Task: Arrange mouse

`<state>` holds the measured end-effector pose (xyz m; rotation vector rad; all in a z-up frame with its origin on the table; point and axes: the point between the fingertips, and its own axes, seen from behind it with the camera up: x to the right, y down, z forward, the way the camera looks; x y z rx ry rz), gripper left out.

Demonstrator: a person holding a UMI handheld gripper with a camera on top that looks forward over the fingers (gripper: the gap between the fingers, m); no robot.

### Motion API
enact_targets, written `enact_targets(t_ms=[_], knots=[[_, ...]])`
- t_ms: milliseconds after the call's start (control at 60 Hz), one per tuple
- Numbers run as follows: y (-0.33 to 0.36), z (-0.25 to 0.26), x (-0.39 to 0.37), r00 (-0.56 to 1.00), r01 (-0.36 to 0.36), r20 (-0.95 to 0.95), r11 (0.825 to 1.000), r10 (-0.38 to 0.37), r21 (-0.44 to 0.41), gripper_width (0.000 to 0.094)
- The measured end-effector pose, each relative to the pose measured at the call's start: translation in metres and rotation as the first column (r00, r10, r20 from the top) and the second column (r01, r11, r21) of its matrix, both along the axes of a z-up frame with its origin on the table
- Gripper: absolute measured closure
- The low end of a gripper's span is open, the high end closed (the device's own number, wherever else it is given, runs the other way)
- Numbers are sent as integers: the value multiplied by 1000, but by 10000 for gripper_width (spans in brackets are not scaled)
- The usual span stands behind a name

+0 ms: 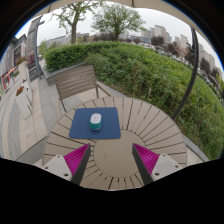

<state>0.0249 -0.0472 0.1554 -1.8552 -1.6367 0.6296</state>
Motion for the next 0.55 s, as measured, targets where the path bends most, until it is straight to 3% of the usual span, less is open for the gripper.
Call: enact_targets(t_ms=[150,300,483,550], knots=[[31,7,104,994,48,90,995,-56,86,85],[31,12,154,994,64,88,998,-65,24,84],[48,23,171,997,57,58,997,-59,48,81],[44,25,177,998,47,49,999,-48,21,85]])
